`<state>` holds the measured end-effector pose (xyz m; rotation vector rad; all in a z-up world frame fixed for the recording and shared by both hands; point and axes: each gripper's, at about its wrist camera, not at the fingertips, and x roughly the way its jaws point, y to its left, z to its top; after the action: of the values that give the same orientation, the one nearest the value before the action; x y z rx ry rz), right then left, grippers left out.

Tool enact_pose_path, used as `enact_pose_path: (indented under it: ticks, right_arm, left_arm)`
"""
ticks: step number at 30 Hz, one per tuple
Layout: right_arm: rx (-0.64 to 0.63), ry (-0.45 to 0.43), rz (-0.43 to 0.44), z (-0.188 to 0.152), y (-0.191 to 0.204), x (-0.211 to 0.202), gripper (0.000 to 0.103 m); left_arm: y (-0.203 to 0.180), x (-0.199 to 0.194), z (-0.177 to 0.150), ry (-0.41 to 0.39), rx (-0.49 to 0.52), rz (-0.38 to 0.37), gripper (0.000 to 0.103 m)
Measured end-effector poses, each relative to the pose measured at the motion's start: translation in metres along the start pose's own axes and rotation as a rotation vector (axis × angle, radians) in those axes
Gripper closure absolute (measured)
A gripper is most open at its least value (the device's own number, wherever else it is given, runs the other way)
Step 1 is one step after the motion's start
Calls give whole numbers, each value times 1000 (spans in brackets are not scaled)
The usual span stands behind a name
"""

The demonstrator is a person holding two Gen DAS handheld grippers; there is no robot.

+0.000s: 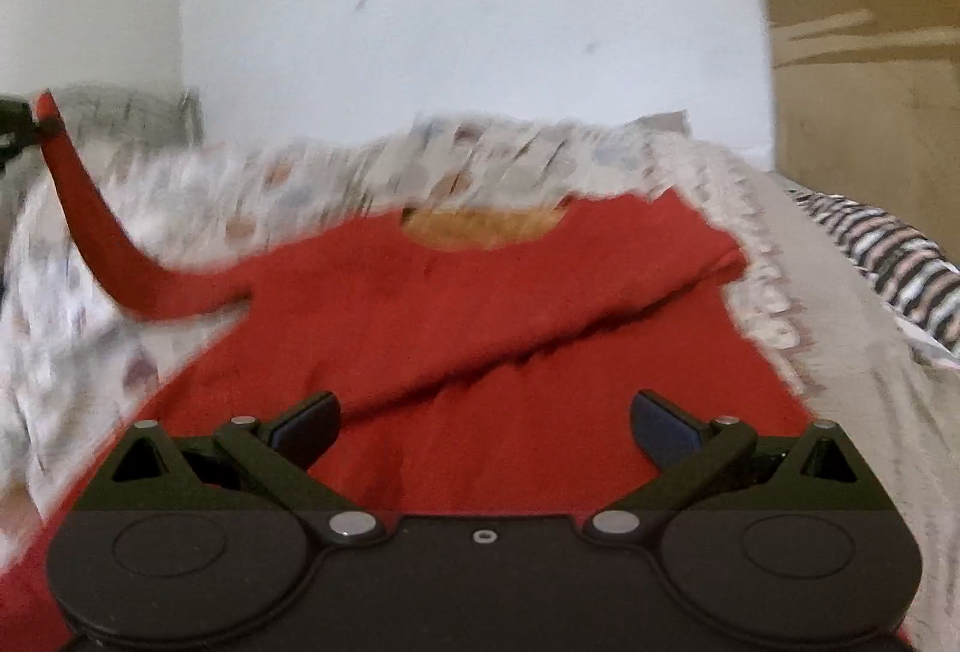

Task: Fold small clothes
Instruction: 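Carry the sleeve across the shirt body with the left gripper and release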

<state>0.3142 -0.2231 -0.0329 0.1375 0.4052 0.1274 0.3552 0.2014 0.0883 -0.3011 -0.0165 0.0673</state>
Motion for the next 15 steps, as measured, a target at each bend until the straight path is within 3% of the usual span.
enact_pose_path:
  ticks: [2, 7, 11, 15]
  right_arm:
    - [27, -41, -48, 4, -11, -13, 0]
    - [72, -101, -150, 9, -49, -47, 0]
    - [90, -105, -220, 1, -81, -71, 0]
    - [173, -77, -286, -12, -116, -85, 0]
  left_arm:
    - [-37, 2, 1, 6, 38, -87, 93]
    - [-123, 5, -28, 126, 135, -321, 93]
    - [-176, 2, -87, 240, 185, -470, 93]
    - [-206, 0, -155, 374, 226, -563, 93]
